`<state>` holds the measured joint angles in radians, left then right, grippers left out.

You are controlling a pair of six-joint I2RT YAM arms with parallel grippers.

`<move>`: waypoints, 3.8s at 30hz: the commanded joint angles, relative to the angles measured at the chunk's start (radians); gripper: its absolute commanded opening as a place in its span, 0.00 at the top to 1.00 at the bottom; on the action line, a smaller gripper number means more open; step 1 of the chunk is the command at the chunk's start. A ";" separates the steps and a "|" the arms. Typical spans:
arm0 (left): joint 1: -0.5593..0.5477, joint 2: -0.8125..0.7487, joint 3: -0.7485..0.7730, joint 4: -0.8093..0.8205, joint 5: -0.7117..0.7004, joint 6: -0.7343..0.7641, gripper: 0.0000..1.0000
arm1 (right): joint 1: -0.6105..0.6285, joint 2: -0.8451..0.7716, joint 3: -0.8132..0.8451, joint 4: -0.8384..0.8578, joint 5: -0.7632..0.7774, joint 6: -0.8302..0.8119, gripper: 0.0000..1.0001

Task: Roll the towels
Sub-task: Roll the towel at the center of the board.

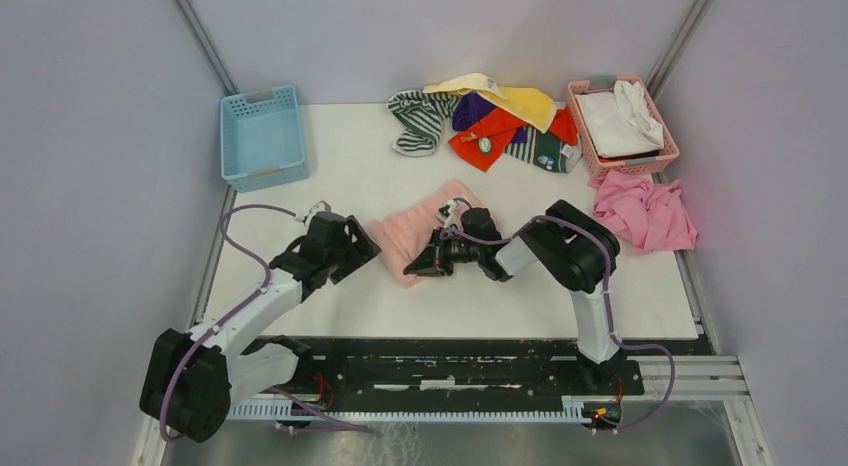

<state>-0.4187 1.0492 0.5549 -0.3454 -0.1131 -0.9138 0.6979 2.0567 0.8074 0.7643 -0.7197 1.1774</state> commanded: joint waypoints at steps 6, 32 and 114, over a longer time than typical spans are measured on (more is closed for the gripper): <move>0.088 0.158 -0.014 0.322 0.183 -0.039 0.16 | -0.062 0.083 -0.067 0.211 -0.038 0.194 0.99; 0.016 0.652 0.105 0.397 0.120 -0.045 0.50 | 0.068 -0.422 0.193 -1.048 0.496 -0.640 0.47; -0.083 0.710 0.340 0.370 0.187 0.013 0.48 | -0.123 -0.182 -0.183 -0.346 0.115 -0.162 0.95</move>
<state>-0.4679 1.6913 0.8539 0.0254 0.0895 -0.9466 0.5739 1.9007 0.6273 0.6975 -0.6868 1.1255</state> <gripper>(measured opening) 0.587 0.049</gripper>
